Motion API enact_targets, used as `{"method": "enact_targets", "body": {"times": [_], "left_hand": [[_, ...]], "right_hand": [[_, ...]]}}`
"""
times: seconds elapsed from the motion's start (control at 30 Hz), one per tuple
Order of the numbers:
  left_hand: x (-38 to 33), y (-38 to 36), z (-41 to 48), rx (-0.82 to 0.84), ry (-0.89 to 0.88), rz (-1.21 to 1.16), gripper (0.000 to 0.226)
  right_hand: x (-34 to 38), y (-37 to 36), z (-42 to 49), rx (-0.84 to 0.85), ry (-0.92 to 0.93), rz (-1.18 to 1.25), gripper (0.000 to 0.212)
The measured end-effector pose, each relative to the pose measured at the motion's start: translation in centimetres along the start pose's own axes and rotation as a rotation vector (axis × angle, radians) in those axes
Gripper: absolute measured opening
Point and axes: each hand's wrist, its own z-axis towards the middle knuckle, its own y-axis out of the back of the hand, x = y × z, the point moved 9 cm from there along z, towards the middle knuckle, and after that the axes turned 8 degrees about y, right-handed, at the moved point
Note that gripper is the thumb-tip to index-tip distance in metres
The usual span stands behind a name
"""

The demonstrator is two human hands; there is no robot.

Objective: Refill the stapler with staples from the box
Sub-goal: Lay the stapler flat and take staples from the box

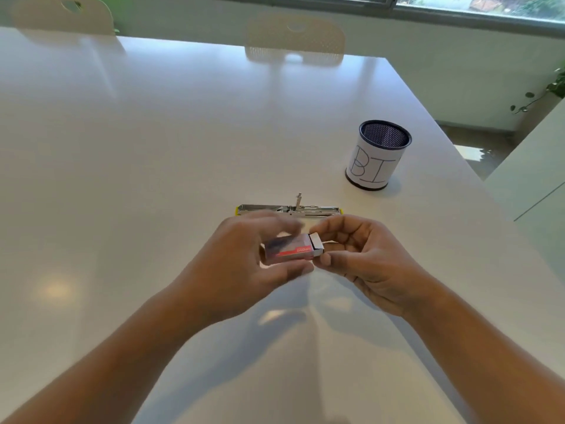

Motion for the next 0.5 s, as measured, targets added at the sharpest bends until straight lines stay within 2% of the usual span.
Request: {"method": "enact_targets", "body": {"times": [0.1, 0.27, 0.37, 0.43, 0.5], "left_hand": [[-0.4, -0.6, 0.3, -0.040, -0.023, 0.004, 0.032], [1.7, -0.3, 0.2, -0.055, 0.042, 0.008, 0.037], [2.8, -0.6, 0.3, -0.048, 0.088, 0.068, 0.034], [3.3, -1.1, 0.4, -0.034, 0.117, 0.090, 0.032], [3.7, -1.5, 0.4, -0.027, 0.138, 0.111, 0.032]], "right_hand": [[0.4, 0.2, 0.0, -0.008, 0.034, -0.100, 0.034], [1.0, 2.4, 0.0, -0.078, 0.051, -0.386, 0.027], [0.5, 3.8, 0.0, -0.116, -0.027, -0.563, 0.027], [0.1, 3.8, 0.0, -0.093, -0.081, -0.613, 0.033], [0.9, 3.5, 0.2, -0.088, -0.025, -0.720, 0.041]]}}
